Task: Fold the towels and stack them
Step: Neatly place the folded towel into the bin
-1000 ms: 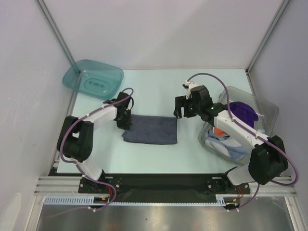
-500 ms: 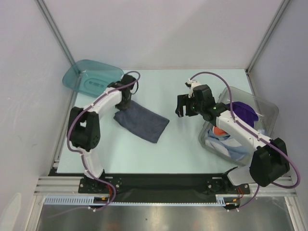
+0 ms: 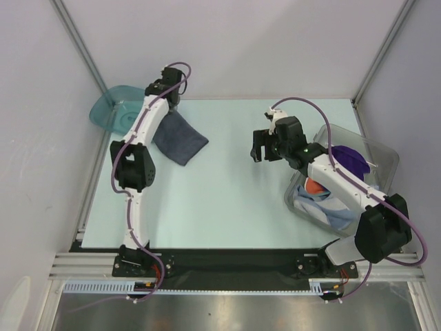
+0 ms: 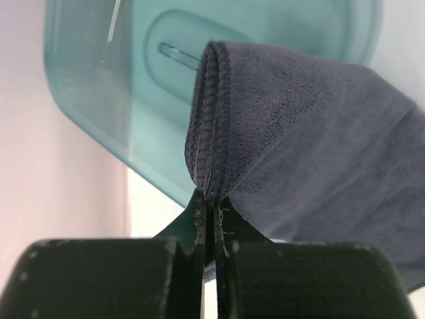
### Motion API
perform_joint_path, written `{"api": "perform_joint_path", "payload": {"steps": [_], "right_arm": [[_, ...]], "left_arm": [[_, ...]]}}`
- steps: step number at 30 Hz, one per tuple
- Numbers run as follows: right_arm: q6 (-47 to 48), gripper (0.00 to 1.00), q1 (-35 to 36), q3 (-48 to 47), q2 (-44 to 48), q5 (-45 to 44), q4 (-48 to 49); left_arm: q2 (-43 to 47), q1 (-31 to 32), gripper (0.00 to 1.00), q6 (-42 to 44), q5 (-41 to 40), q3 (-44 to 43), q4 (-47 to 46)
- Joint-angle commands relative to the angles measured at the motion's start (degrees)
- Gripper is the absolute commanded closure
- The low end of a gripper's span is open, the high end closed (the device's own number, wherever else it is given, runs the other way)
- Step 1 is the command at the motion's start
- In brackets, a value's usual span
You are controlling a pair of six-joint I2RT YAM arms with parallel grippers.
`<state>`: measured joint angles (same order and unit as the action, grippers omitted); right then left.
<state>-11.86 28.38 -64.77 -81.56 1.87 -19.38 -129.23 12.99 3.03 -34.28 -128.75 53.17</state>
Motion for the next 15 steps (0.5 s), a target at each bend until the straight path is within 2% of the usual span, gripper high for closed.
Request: {"api": "perform_joint_path", "payload": {"steps": [1,9,15], "right_arm": [[0.87,0.17,-0.08,-2.90,-0.71,-0.99,1.97],[1.75,0.17,0.62,-2.29,0.26,-1.87,2.15],[2.19,0.17,0.71,-2.11,1.05,-1.87,2.15]], "left_arm": [[0.56,-3.92,1.00,6.37,-3.26,-3.44,-4.10],[-0.85,-10.61,1.00,10.51,-2.63,-1.07,-19.84],[-4.62,-12.73,1.00,12.35,-1.41,-0.71,-29.34]]}}
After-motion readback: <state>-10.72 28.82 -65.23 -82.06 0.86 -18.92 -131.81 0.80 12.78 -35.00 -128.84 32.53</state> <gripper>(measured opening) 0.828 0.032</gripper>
